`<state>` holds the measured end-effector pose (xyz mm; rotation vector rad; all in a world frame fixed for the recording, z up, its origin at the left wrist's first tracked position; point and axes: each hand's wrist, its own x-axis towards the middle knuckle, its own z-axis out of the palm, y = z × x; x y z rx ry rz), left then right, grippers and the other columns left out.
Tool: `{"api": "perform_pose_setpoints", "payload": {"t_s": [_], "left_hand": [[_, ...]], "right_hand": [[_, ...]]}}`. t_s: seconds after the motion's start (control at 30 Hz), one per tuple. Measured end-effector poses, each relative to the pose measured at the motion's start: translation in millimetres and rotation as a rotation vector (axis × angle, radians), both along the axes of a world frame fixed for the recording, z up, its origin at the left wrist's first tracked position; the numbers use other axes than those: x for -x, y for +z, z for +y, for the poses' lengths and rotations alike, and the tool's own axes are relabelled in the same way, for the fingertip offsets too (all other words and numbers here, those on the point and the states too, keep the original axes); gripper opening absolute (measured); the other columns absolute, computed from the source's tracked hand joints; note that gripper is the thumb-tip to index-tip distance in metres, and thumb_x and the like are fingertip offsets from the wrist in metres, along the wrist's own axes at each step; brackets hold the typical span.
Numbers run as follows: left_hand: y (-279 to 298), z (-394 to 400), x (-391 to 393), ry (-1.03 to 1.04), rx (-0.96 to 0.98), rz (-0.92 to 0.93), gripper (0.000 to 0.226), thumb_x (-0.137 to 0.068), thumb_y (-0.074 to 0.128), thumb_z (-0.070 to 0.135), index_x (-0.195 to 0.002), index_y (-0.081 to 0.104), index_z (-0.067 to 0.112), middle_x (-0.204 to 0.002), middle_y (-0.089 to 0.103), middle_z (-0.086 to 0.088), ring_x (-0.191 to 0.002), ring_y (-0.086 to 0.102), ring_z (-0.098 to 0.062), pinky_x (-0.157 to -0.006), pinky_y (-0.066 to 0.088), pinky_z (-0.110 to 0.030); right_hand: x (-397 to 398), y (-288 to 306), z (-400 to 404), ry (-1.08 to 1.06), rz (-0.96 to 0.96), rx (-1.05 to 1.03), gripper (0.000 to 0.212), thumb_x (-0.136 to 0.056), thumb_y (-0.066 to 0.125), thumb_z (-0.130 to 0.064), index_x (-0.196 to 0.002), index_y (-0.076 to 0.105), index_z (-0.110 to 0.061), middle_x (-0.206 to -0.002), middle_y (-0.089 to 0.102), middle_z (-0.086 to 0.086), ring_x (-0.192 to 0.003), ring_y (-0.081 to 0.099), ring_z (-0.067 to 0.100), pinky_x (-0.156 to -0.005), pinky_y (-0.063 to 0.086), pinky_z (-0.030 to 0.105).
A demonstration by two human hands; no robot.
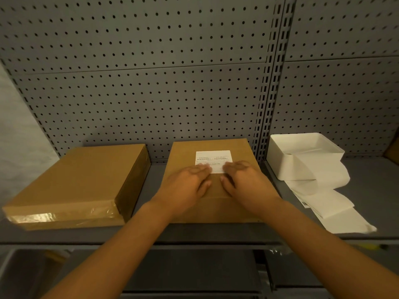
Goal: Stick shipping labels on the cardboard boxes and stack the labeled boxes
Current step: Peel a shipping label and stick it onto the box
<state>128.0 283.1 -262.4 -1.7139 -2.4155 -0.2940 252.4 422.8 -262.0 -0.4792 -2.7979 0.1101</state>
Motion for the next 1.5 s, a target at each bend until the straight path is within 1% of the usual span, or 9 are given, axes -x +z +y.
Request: {"api": "perform_pose_setpoints", "payload": {"t_s": [0.13, 0.3, 0.47, 0.63, 0.87, 1.03, 1.17, 1.33, 1.5], "left_hand": [[-1, -4, -4, 0.074, -0.039, 0.032, 0.048, -0.099, 0.035, 0.047, -0.141, 0.044, 0.026, -0.146, 0.045, 0.006, -0.134, 0.040, -0.007, -0.107, 0.034, -0.025], [4, -4, -7, 0.225, -0.033, 0.155, 0.048, -0.093, 0.035, 0.058, -0.114, 0.060, 0.023, -0.109, 0.066, 0.003, -0.098, 0.060, -0.014, -0.078, 0.051, -0.029], [9, 10, 3, -0.056, 0.022, -0.127, 0.053, -0.097, 0.044, 0.042, -0.145, 0.039, 0.021, -0.150, 0.039, 0.002, -0.139, 0.032, -0.009, -0.114, 0.022, -0.024], [12, 12, 21, -0.053, 0.137, -0.282, 0.069, -0.092, 0.048, 0.054, -0.151, 0.025, 0.025, -0.157, 0.023, 0.007, -0.143, 0.020, -0.006, -0.115, 0.012, -0.021], [21, 25, 35, -0.045, 0.315, -0.324, 0.089, -0.085, 0.050, 0.063, -0.153, 0.003, 0.029, -0.160, 0.001, 0.011, -0.146, 0.001, -0.007, -0.113, -0.001, -0.022], [21, 38, 50, 0.001, 0.413, -0.303, 0.108, -0.074, 0.049, 0.077, -0.152, -0.006, 0.027, -0.160, -0.009, 0.009, -0.147, -0.008, -0.010, -0.120, -0.003, -0.035], [23, 37, 51, -0.003, 0.370, -0.313, 0.105, -0.075, 0.052, 0.074, -0.153, 0.002, 0.025, -0.160, -0.002, 0.010, -0.147, -0.003, -0.009, -0.120, 0.003, -0.034], [17, 31, 42, -0.047, 0.141, -0.287, 0.063, -0.095, 0.043, 0.052, -0.150, 0.023, 0.030, -0.157, 0.022, 0.009, -0.144, 0.017, -0.012, -0.113, 0.010, -0.024], [15, 33, 47, 0.047, 0.244, -0.245, 0.083, -0.088, 0.039, 0.066, -0.153, 0.008, 0.025, -0.160, 0.009, 0.006, -0.146, 0.006, -0.014, -0.115, 0.006, -0.030]], "right_hand": [[-8, -2, 1, -0.001, 0.032, 0.005, 0.041, -0.100, 0.036, -0.035, -0.132, 0.055, -0.016, -0.137, 0.055, 0.001, -0.127, 0.044, 0.016, -0.106, 0.029, 0.024], [-11, -5, 6, -0.111, 0.057, -0.051, 0.039, -0.098, 0.037, -0.038, -0.118, 0.062, -0.016, -0.119, 0.064, 0.001, -0.114, 0.049, 0.017, -0.098, 0.040, 0.028], [-4, 4, 16, 0.189, -0.057, 0.112, 0.046, -0.100, 0.038, -0.027, -0.146, 0.036, -0.022, -0.153, 0.034, -0.003, -0.142, 0.026, 0.013, -0.111, 0.008, 0.018], [-5, 7, 31, 0.251, -0.146, 0.139, 0.049, -0.101, 0.038, -0.029, -0.149, 0.030, -0.027, -0.155, 0.028, -0.008, -0.143, 0.021, 0.008, -0.106, 0.003, 0.011], [14, 10, 39, 0.192, -0.215, 0.158, 0.060, -0.097, 0.041, -0.041, -0.151, 0.019, -0.030, -0.159, 0.017, -0.009, -0.145, 0.013, 0.010, -0.115, 0.007, 0.025], [28, 10, 46, 0.124, -0.233, 0.136, 0.067, -0.095, 0.039, -0.051, -0.152, 0.015, -0.027, -0.159, 0.016, -0.006, -0.146, 0.012, 0.012, -0.118, 0.008, 0.032], [33, 9, 46, 0.093, -0.172, 0.109, 0.070, -0.093, 0.041, -0.055, -0.152, 0.020, -0.023, -0.158, 0.022, -0.003, -0.145, 0.018, 0.014, -0.116, 0.011, 0.033], [31, 10, 43, 0.213, -0.075, 0.177, 0.060, -0.094, 0.048, -0.045, -0.148, 0.031, -0.026, -0.153, 0.033, -0.005, -0.141, 0.025, 0.012, -0.115, 0.015, 0.028], [35, 12, 56, 0.142, -0.177, 0.258, 0.076, -0.087, 0.051, -0.059, -0.150, 0.023, -0.029, -0.157, 0.023, -0.008, -0.144, 0.016, 0.011, -0.116, 0.009, 0.031]]}}
